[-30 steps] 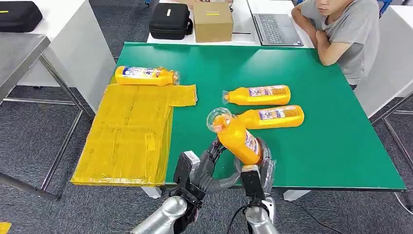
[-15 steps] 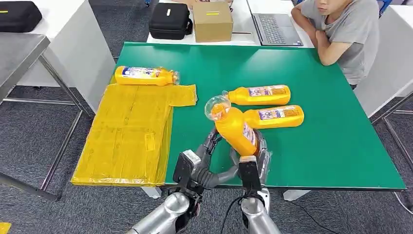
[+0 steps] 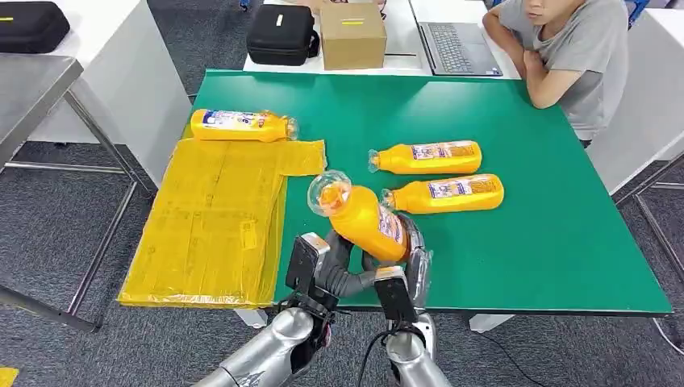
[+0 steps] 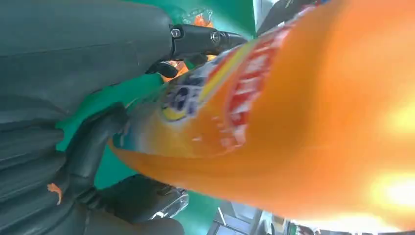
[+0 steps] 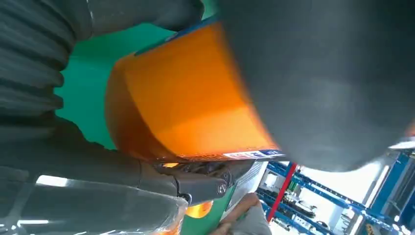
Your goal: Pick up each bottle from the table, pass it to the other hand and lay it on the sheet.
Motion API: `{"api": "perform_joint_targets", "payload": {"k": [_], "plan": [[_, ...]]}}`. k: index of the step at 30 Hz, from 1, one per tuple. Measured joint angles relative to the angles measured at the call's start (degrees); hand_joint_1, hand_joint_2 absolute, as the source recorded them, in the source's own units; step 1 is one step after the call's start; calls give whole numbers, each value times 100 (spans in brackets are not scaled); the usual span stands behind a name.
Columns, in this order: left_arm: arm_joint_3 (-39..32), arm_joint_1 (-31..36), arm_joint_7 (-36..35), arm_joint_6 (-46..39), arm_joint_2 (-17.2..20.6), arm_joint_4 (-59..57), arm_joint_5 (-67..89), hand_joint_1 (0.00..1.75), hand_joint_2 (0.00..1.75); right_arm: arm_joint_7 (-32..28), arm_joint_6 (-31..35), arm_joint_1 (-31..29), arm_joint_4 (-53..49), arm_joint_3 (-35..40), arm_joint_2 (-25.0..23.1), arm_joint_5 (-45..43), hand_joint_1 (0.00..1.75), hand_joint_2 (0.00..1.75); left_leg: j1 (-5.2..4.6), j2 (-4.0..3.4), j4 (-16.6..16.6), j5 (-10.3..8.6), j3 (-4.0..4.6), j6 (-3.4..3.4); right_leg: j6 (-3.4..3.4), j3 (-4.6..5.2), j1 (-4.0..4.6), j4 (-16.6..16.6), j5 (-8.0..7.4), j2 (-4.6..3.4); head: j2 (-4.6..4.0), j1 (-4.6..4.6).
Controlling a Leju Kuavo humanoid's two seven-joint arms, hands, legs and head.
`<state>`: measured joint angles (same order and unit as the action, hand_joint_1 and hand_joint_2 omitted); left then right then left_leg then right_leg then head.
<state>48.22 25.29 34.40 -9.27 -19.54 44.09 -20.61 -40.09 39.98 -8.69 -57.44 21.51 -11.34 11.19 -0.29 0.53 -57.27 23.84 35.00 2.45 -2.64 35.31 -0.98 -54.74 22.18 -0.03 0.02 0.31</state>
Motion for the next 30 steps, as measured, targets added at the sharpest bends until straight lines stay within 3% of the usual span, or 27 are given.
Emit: {"api": "perform_joint_targets", "payload": {"k": [16, 23, 30], "plan": [[-81, -14, 57, -22, -2, -7, 193, 0, 175, 9, 0, 111, 26, -225, 103, -124, 175, 175, 1, 0, 1, 0, 2, 0, 0, 0, 1, -1, 0, 0, 0, 2], [-133, -9, -210, 461, -31, 28, -70, 0, 175, 9, 2, 155, 26, -260, -19, 183, 175, 175, 1, 1, 1, 0, 3, 0, 0, 0, 0, -1, 0, 0, 0, 0], [-79, 13, -323, 396, -92, 172, -354, 0, 175, 9, 2, 165, 83, -269, -220, 435, 175, 175, 1, 1, 1, 0, 4, 0, 0, 0, 1, -1, 0, 1, 0, 0]]}}
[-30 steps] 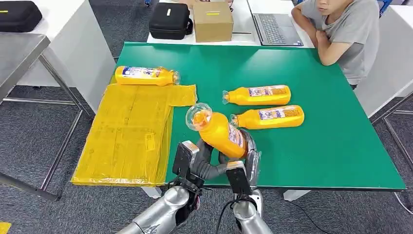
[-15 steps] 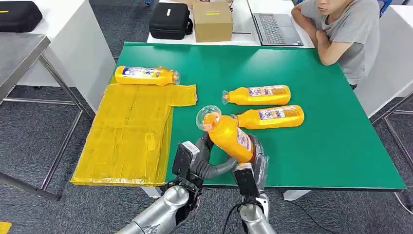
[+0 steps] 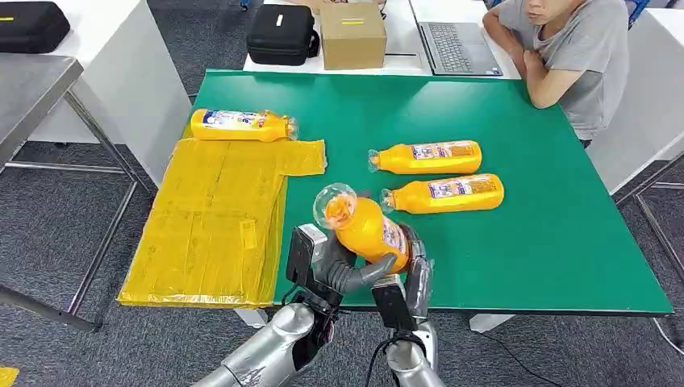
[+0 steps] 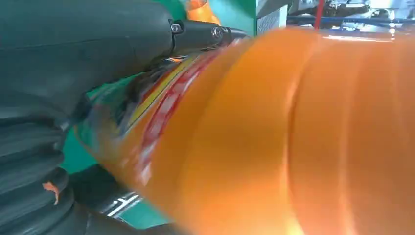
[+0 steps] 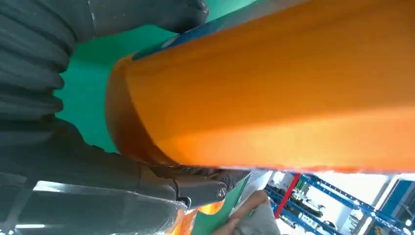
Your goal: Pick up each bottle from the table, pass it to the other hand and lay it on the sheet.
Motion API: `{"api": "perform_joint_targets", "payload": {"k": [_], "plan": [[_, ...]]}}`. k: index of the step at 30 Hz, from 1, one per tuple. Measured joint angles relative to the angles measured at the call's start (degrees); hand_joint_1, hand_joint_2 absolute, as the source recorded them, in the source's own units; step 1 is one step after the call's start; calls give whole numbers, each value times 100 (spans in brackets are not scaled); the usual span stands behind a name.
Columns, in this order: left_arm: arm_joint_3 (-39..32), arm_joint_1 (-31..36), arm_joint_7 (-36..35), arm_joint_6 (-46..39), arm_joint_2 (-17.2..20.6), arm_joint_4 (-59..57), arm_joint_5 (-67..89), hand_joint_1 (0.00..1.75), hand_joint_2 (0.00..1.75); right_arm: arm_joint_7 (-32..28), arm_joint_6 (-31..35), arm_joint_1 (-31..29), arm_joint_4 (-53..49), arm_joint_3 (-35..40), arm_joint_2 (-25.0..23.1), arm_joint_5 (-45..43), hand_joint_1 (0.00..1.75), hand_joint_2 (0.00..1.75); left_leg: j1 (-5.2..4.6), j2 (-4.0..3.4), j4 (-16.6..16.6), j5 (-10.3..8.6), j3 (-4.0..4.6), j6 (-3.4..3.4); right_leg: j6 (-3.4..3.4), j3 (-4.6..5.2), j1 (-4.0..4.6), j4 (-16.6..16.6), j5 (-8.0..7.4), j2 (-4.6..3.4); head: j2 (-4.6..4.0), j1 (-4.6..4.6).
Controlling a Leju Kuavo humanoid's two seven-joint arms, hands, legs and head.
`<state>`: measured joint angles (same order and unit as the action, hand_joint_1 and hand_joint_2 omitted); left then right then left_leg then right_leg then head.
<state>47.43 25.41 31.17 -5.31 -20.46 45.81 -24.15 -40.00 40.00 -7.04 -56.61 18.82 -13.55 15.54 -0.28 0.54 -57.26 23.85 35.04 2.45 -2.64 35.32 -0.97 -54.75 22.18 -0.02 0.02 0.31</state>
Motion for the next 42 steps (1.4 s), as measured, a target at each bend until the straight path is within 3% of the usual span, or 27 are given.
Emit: {"api": "perform_joint_targets", "payload": {"k": [8, 9, 10, 18, 19, 20, 35, 42], "plan": [[144, 58, 153, -374, -4, 26, -243, 0, 175, 9, -2, -2, 107, 116, -145, -22, 175, 175, 1, 0, 0, 0, 0, 0, 0, 0, 0, 0, 0, -1, 0, 2], [155, 58, 170, -391, -4, 26, -254, 26, 175, 9, -2, -4, 120, 138, -145, -33, 175, 175, 1, 0, 0, 0, 0, 0, 0, 0, 0, 0, 0, 0, 0, 0], [160, 58, 175, -396, -4, 26, -256, 173, 175, 9, -2, -7, 133, 151, -145, -44, 175, 175, 0, 0, 0, 0, 0, 0, 0, 0, 0, 0, 0, 0, 0, 0], [203, 58, 348, -573, -2, 24, -252, 175, 175, 9, -2, -65, 234, 245, -145, -37, 175, 175, 0, 0, 0, 0, 1, 0, 0, 0, 0, 0, 0, -1, 0, 2], [206, 58, 352, -597, -2, 24, -280, 175, 175, 11, -2, -74, 245, 247, -145, -9, 93, 175, 0, 0, 0, 0, 0, 0, 0, 0, 0, 0, 0, -1, 0, 2], [208, 58, 369, -623, -2, 24, -287, 175, 175, 11, -2, -80, 256, 247, -145, -11, 0, 175, 0, 0, 0, 0, 0, 0, 0, 0, 0, 0, 0, 0, 0, 0], [361, 199, 446, -927, -2, -100, -212, 175, 175, -2, -2, -120, 394, 525, -151, -536, 0, 175, 0, 0, 0, 0, 0, 0, 0, 1, 0, 0, 0, -1, 0, 0], [457, 404, 544, -1383, 63, -460, 582, 175, 175, -2, -2, -192, 483, 614, -149, -651, 0, 175, 1, -2, 1, 0, 0, 0, 0, 1, 0, -1, 0, -1, -2, 0]]}}
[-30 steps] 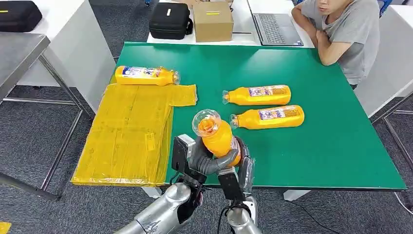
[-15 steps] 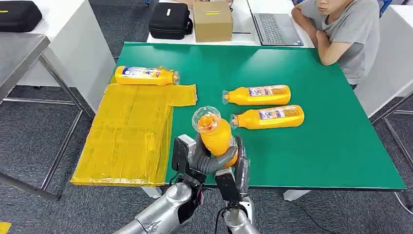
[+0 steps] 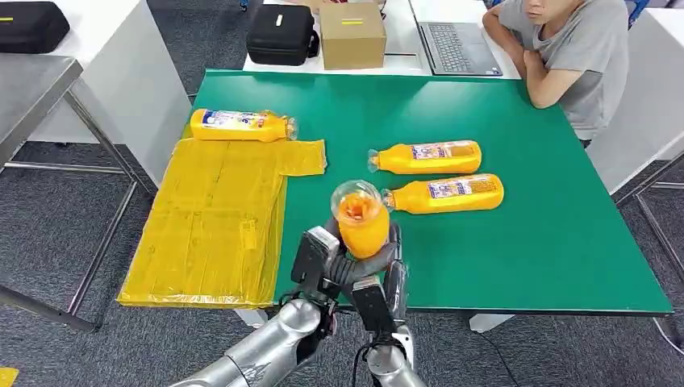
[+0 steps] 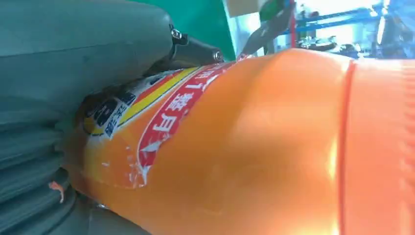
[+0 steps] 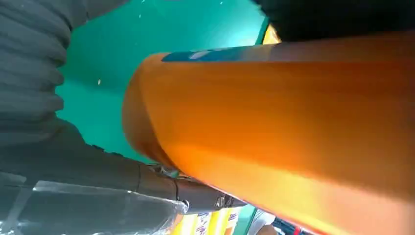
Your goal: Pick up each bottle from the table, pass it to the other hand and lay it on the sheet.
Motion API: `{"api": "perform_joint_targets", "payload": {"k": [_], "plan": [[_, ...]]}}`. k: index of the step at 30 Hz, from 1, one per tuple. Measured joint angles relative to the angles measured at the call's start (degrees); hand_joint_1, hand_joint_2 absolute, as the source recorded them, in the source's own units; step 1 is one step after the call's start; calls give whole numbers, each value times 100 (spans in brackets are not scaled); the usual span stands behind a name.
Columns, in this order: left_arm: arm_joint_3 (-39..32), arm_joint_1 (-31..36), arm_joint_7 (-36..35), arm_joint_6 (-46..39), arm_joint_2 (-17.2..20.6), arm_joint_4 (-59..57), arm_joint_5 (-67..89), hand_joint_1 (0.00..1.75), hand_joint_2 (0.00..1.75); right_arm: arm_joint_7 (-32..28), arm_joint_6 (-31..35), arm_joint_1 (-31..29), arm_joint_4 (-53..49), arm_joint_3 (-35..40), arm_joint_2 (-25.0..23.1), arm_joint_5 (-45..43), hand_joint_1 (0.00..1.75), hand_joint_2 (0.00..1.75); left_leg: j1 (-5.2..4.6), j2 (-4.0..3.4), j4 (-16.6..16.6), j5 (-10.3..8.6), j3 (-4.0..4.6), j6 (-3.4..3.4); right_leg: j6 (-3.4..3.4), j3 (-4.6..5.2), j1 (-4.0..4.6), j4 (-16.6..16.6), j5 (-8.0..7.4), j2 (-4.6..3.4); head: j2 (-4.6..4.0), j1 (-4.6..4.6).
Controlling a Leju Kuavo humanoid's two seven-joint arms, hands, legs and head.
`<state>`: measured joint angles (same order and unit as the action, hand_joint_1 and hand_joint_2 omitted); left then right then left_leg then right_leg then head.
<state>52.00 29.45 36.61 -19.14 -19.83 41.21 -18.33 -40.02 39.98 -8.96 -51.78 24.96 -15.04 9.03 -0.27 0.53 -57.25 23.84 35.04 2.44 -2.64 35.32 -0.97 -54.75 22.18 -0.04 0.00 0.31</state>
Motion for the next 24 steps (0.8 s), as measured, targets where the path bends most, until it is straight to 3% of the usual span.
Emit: {"api": "perform_joint_targets", "payload": {"k": [15, 24], "plan": [[-70, 322, 144, -612, 516, -829, 692, 175, 175, 0, 0, -31, 181, -15, 42, -245, 0, 175, 1, 1, 0, -2, 1, -1, 0, 0, 0, -2, 0, 1, 2, 0], [-516, 366, 230, -1098, 813, -930, 884, 175, 175, 0, 0, 75, 184, -9, 66, -225, 0, 175, 4, 0, 0, -3, 0, -2, 1, 3, 2, -3, 0, 0, 2, 0]]}}
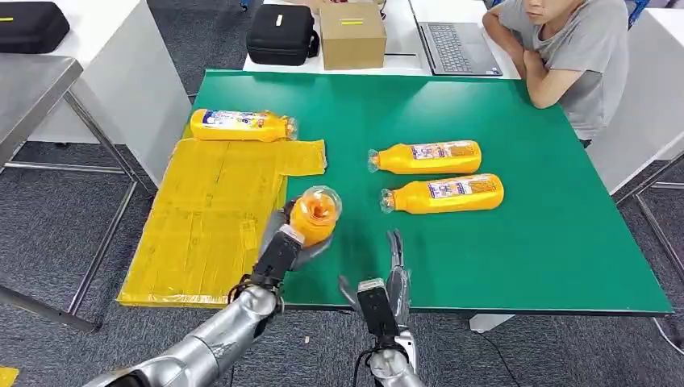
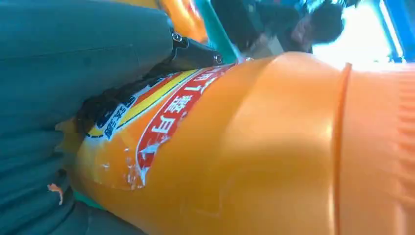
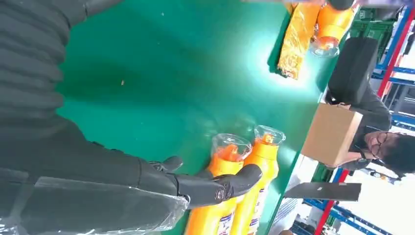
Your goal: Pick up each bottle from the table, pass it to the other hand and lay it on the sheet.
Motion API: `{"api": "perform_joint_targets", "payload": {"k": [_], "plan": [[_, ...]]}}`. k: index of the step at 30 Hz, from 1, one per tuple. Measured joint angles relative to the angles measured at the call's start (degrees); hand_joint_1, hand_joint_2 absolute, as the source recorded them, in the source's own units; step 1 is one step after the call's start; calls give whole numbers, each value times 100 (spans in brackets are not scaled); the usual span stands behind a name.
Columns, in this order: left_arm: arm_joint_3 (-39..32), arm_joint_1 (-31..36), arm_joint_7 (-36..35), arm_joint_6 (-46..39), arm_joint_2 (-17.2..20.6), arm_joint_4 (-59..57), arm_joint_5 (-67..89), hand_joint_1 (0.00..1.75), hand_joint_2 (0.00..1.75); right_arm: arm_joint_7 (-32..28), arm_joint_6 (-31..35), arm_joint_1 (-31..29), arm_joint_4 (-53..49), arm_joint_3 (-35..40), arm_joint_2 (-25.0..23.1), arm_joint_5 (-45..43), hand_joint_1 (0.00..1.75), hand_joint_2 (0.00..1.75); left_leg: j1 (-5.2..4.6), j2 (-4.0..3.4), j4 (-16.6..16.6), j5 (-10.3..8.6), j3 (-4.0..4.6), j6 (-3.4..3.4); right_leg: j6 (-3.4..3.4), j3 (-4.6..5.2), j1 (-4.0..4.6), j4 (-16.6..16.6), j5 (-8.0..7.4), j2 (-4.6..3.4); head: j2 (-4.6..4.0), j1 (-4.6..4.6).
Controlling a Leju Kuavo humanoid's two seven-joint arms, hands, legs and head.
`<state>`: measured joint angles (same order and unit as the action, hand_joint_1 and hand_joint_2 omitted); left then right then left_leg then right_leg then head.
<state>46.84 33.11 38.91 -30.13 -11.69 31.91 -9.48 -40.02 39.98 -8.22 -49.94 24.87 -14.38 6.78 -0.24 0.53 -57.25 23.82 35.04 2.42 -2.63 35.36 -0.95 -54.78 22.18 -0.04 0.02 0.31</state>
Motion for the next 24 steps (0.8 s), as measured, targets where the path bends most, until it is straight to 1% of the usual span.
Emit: {"api": "perform_joint_targets", "payload": {"k": [3, 5, 8, 13, 17, 21, 22, 24], "plan": [[-100, 98, 35, -608, 98, -81, 387, 175, 175, 0, 0, 36, 0, -2, 2, 9, 0, 175, 1, 0, 0, -2, 0, -2, 0, 0, 0, -3, 0, 0, 0, 0], [-234, 170, -77, -900, 173, -133, 1167, 175, 175, 0, 0, 48, 0, 2, 4, -31, 0, 175, 1, 1, 0, -3, 0, -2, 0, -1, 0, -4, 0, 1, 0, 0], [-902, 190, -494, -950, 273, -135, 3228, 175, 175, 0, 0, 49, 0, 33, 9, -127, 0, 175, 0, -1, 0, -3, 0, -2, 0, 0, -1, -4, 0, 0, 0, 0], [-1598, 152, -1113, -959, 374, -81, 4746, 175, 175, 0, 0, 47, 11, 61, 22, -212, 0, 175, 0, 1, 0, -3, 0, -2, 0, 1, -1, -4, 0, 1, 0, 0], [-1932, 100, -1200, -961, 406, -22, 4917, 175, 175, 0, 0, 46, 17, 116, 35, -214, 0, 175, 0, 0, 0, -3, 1, -2, 0, 1, -1, -4, 0, 0, 0, 0], [-2079, 88, -1211, -961, 422, -6, 4959, 175, 175, 0, 0, 45, 20, 136, 44, -214, 0, 175, 0, 2, 0, -3, 2, -2, 1, 1, -1, -4, 0, 1, 0, 0], [-2105, 84, -1297, -963, 426, 0, 5106, 175, 175, 0, 0, 45, 20, 138, 46, -216, 0, 175, 0, 1, 0, -3, 2, -2, 1, 1, -1, -4, 0, 0, 0, 0], [-2236, 42, -1734, -963, 439, 72, 6063, 175, 175, 0, -15, 42, 24, 142, 46, -243, 0, 175, 0, 1, 0, -3, 2, -2, 1, 1, -1, -4, 0, 0, -2, 0]]}}
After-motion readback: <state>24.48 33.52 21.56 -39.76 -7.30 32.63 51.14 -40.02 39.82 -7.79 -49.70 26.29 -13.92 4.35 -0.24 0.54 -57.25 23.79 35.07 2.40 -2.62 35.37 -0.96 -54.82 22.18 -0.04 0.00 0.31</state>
